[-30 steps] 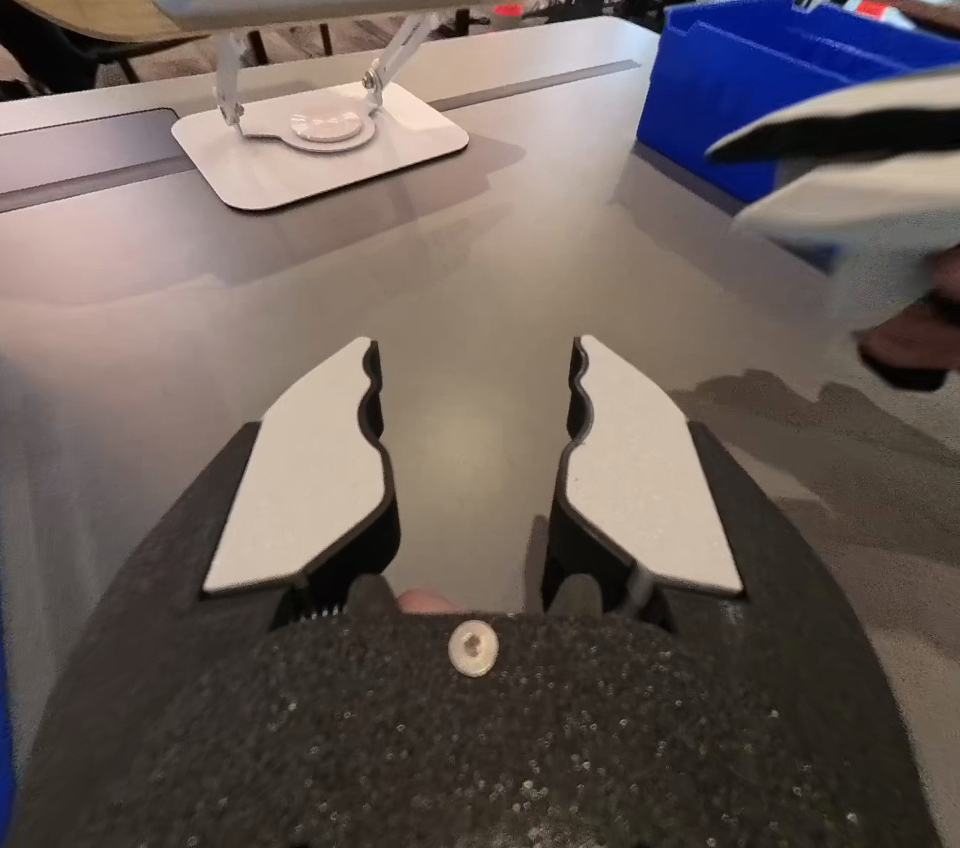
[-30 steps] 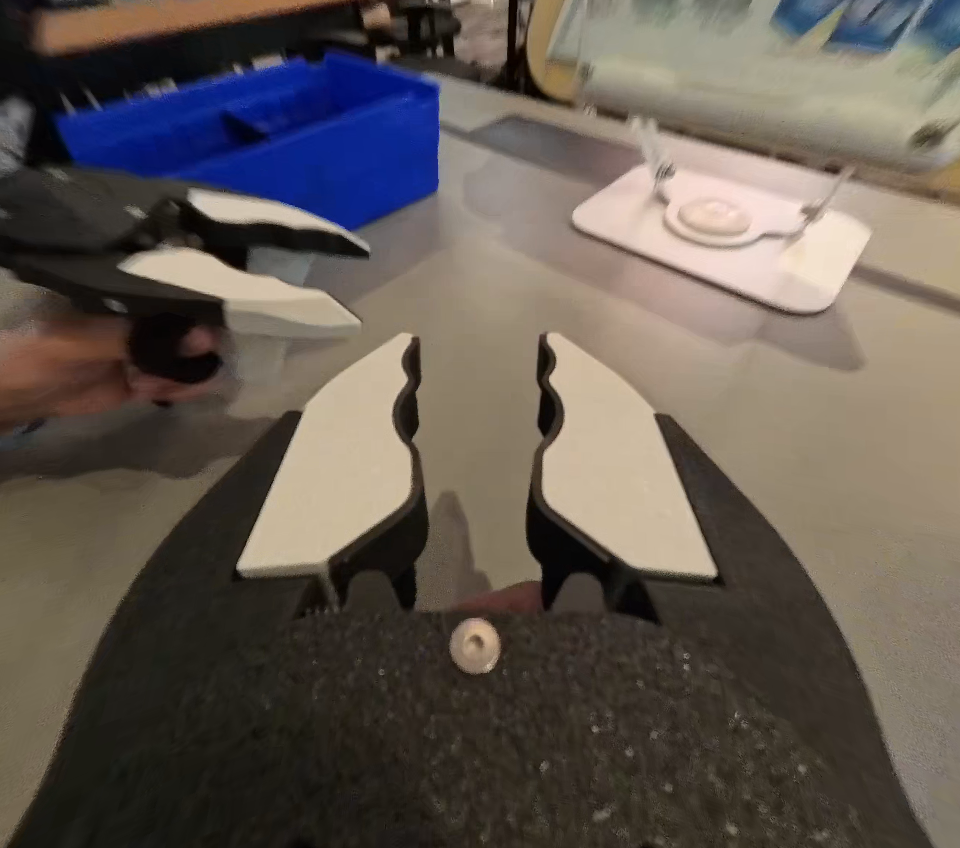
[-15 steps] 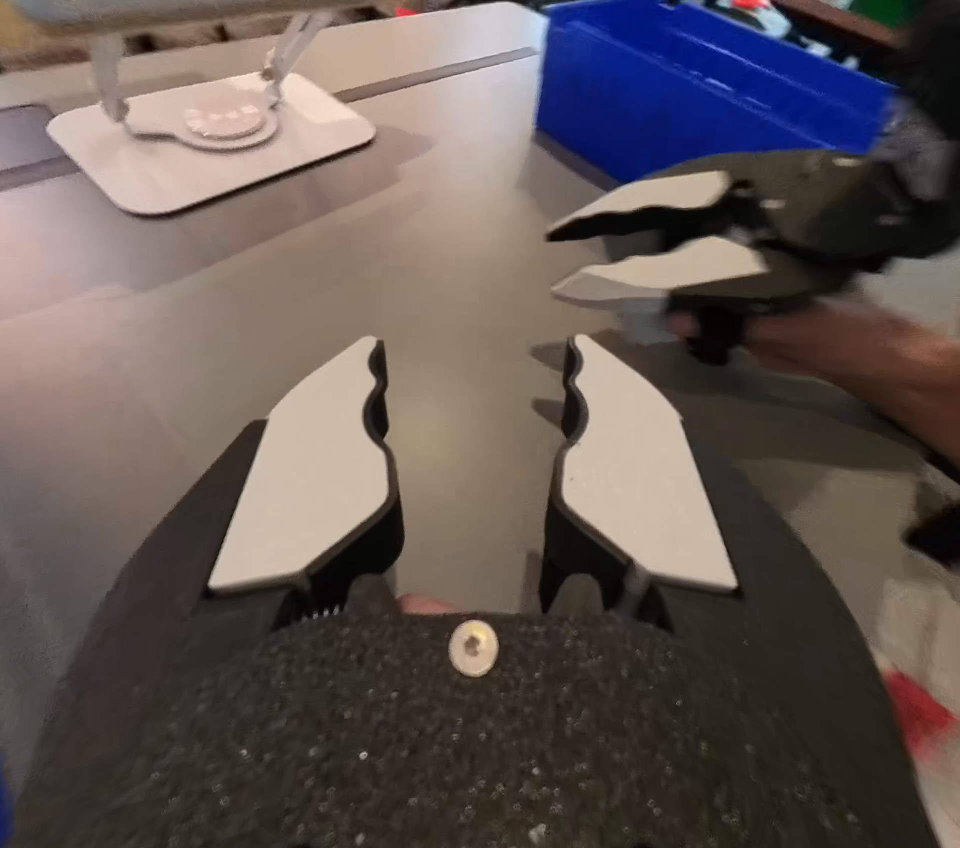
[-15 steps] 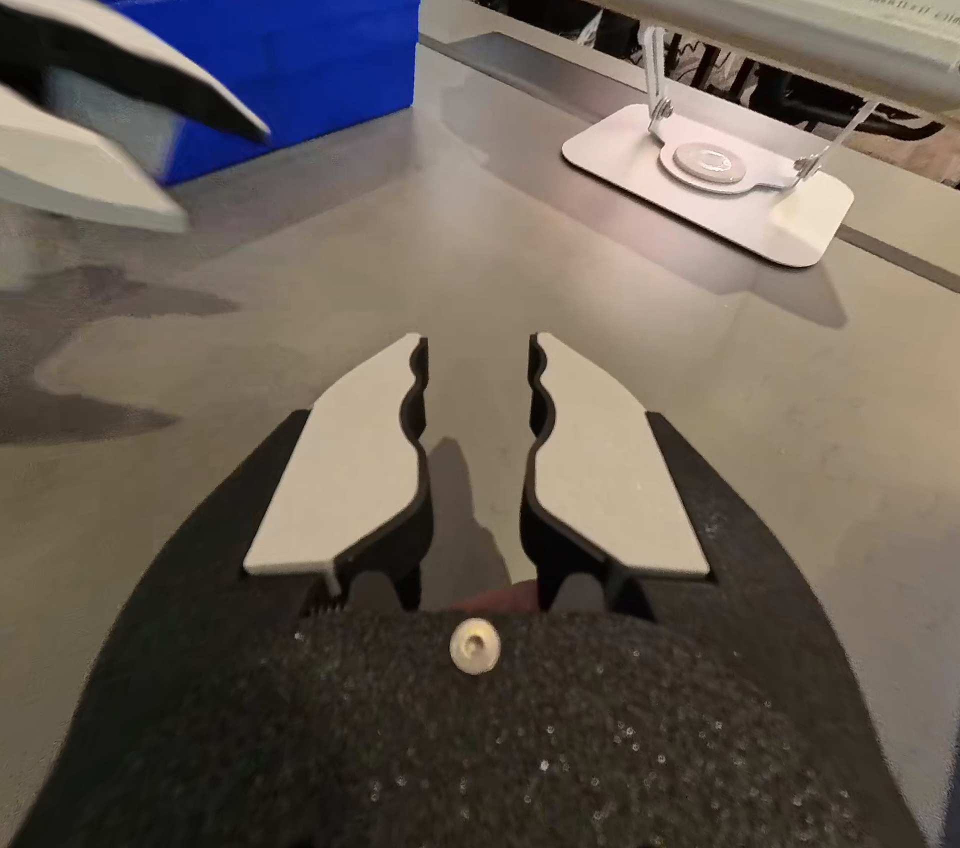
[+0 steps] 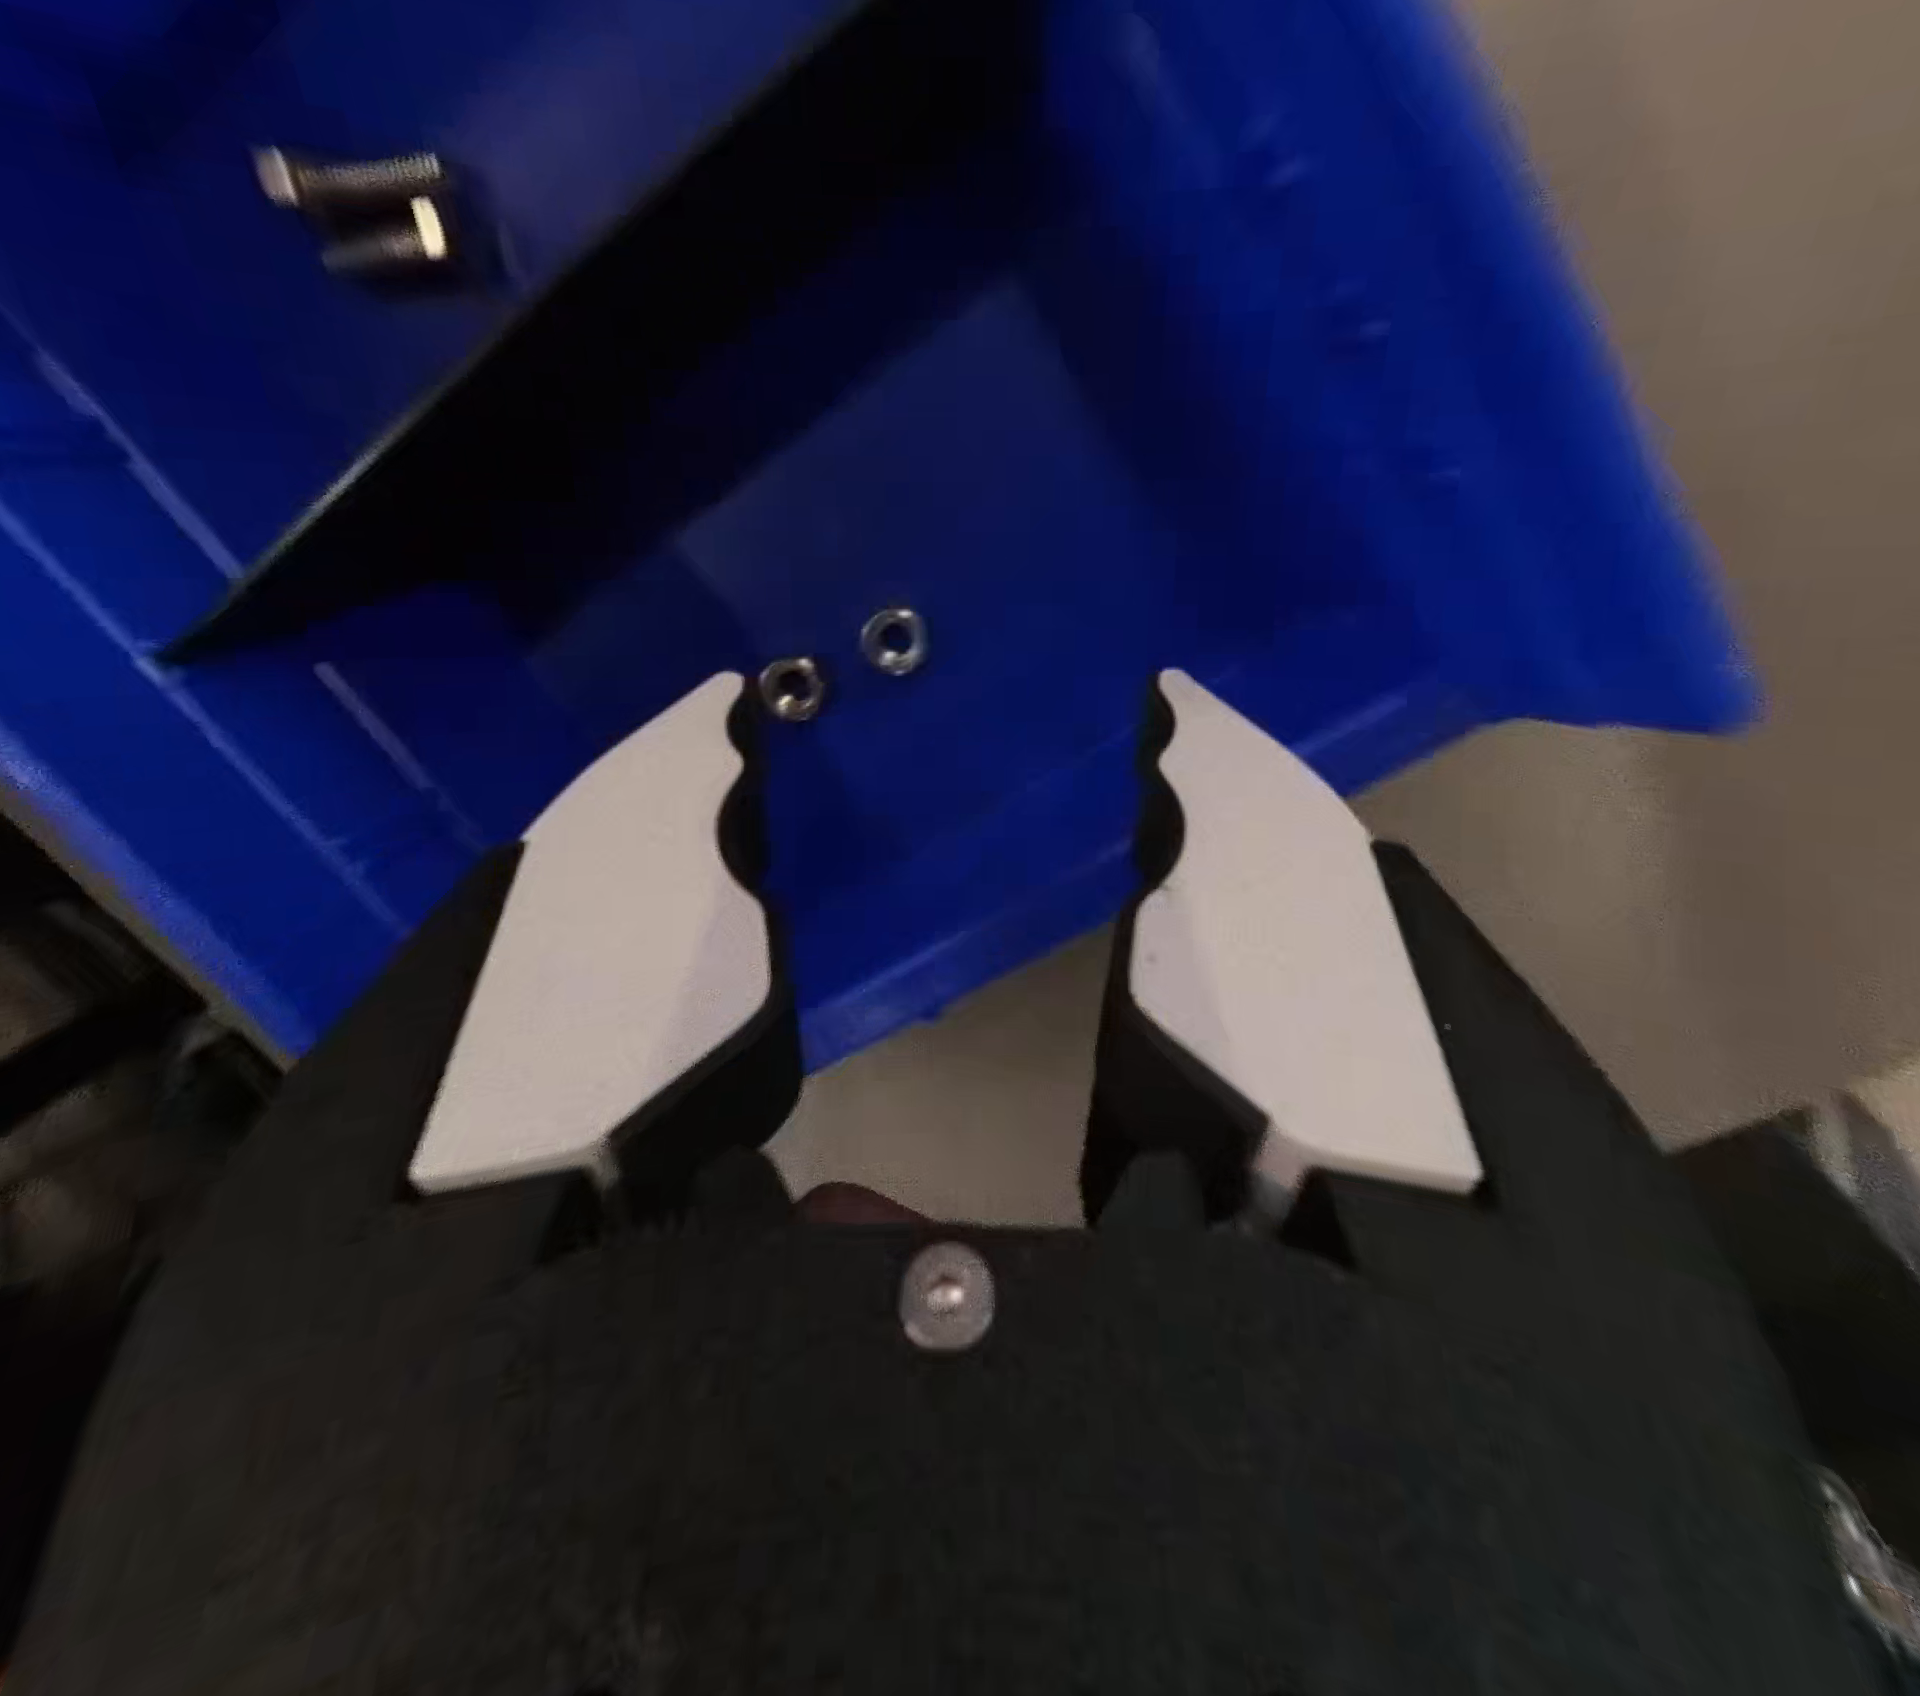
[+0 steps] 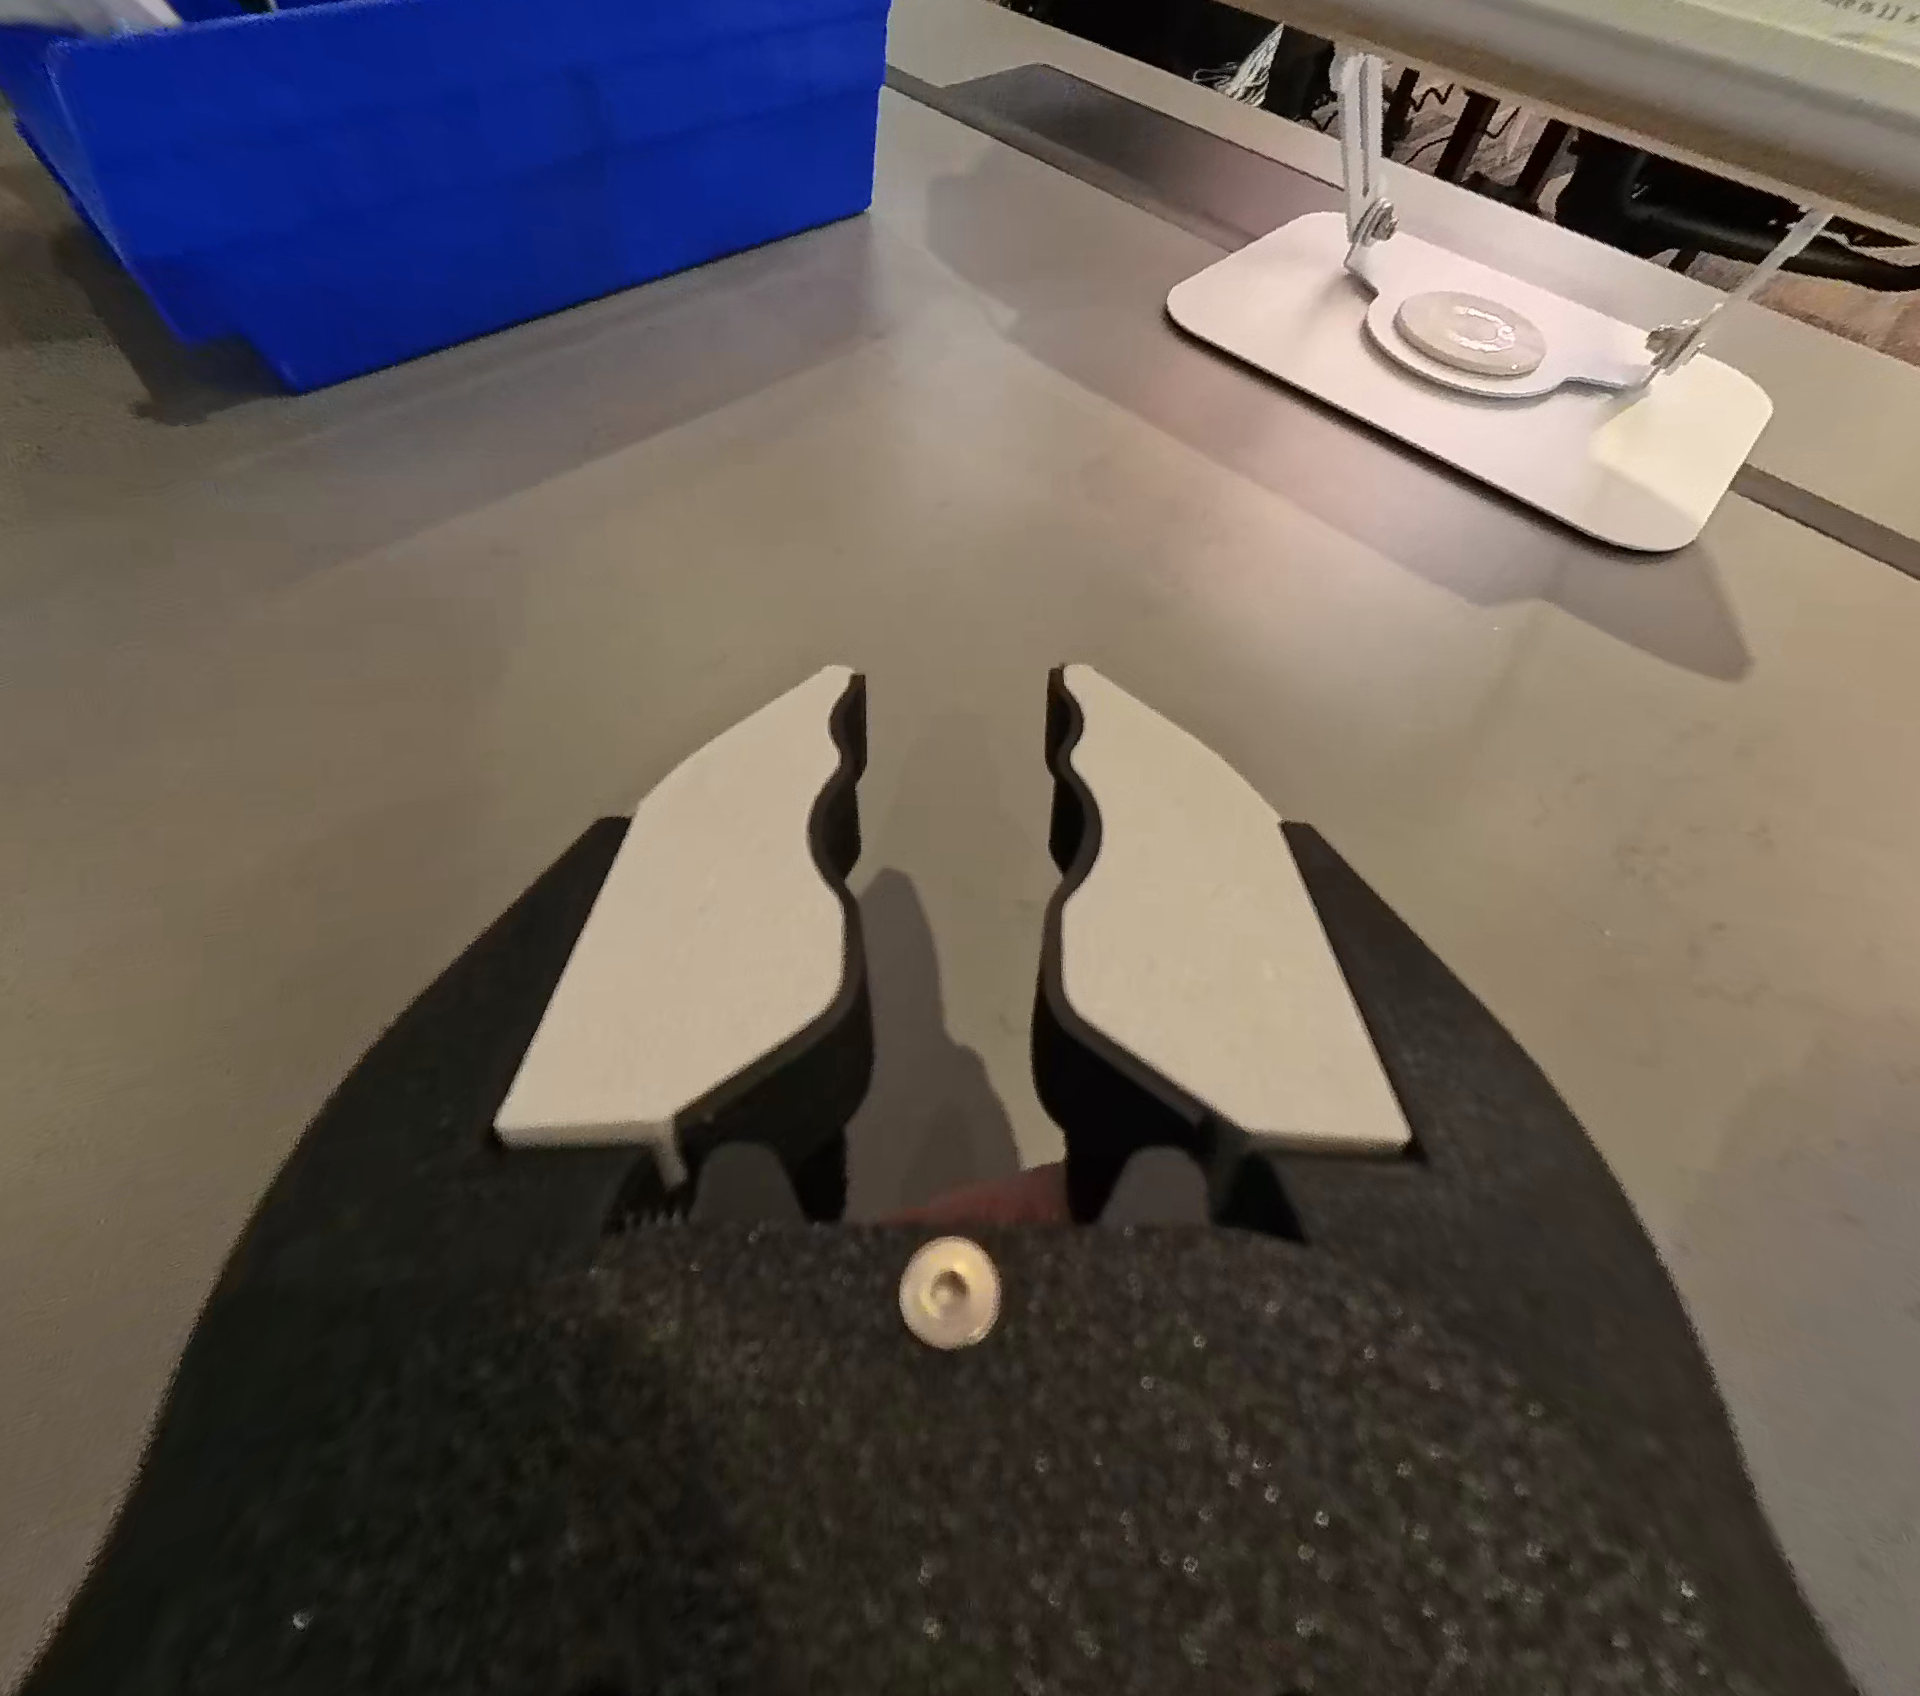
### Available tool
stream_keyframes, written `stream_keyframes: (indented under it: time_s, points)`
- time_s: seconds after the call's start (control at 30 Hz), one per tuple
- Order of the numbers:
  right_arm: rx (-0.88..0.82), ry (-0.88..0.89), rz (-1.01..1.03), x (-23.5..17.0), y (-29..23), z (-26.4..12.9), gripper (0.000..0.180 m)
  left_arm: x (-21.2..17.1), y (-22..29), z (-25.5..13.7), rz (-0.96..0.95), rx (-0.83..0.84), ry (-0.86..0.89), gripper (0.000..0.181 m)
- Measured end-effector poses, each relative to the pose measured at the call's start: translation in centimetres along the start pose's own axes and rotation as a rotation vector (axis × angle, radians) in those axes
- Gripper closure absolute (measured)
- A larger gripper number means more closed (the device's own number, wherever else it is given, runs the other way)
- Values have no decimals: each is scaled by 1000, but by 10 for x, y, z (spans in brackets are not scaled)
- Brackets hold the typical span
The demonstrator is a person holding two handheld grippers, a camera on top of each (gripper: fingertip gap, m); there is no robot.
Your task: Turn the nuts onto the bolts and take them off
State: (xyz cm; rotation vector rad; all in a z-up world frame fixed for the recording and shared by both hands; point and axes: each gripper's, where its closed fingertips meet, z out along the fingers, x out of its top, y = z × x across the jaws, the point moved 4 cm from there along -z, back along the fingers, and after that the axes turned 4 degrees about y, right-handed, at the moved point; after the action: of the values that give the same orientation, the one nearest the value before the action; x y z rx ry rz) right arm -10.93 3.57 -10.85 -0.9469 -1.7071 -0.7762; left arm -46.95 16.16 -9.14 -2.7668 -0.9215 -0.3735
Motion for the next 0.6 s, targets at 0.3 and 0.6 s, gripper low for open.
stream_keyframes:
  time_s: [0.3, 0.6]
  points:
    - [9, -11, -16, -2, -3, 1, 148, -9, -17, 47, -45, -54, -107, 133]
    - [11, -14, -11, -3, -2, 1, 150, -17, -18, 59, -18, -96, -160, 158]
